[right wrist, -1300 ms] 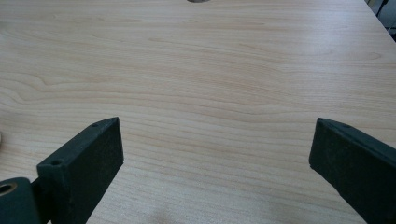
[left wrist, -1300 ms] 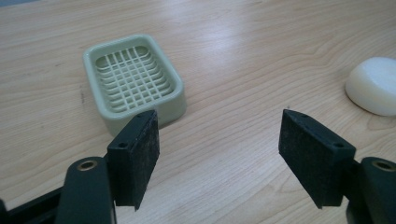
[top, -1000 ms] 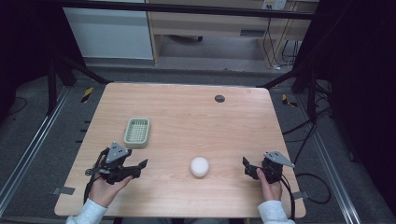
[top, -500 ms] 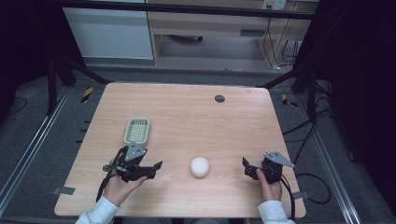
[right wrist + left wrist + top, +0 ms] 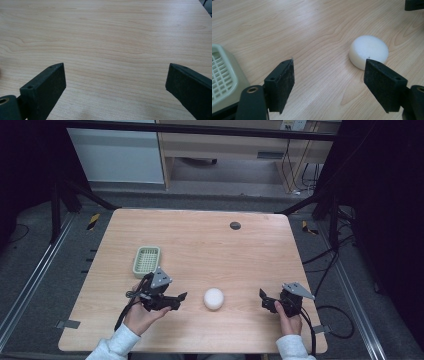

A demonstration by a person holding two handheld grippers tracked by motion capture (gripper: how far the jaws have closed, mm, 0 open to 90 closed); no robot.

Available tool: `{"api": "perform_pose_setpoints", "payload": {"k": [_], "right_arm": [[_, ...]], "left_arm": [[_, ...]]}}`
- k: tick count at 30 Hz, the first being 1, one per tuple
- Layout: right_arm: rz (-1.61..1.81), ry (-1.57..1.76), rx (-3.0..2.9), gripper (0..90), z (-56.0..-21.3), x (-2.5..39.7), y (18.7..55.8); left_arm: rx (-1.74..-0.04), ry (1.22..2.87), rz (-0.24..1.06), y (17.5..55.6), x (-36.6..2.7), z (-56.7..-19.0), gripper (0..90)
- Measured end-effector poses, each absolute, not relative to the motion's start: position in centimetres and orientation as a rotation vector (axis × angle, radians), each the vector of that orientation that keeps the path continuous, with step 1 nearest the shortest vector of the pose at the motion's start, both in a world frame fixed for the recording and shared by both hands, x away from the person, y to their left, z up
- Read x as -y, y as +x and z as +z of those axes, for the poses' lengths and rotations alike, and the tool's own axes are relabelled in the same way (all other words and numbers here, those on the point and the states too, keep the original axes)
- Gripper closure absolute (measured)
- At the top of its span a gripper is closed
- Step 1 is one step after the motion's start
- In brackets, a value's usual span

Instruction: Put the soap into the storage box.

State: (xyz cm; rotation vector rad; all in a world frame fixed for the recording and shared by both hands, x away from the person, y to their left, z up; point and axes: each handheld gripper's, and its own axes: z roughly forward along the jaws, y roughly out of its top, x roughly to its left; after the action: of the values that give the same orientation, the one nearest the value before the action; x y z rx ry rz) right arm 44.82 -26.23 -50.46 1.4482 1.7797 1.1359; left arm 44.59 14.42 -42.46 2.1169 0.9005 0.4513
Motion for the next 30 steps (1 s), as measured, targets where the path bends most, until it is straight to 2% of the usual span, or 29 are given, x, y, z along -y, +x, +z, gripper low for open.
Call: {"api": "perform_pose_setpoints", "payload": {"k": [30], "right_arm": [[1.139, 1.45, -1.785, 3.3, -50.5, 26.2, 44.9]], "left_arm": [[-0.806, 2.225, 0.359, 45.5, -8.7, -43.7, 23.0]]}}
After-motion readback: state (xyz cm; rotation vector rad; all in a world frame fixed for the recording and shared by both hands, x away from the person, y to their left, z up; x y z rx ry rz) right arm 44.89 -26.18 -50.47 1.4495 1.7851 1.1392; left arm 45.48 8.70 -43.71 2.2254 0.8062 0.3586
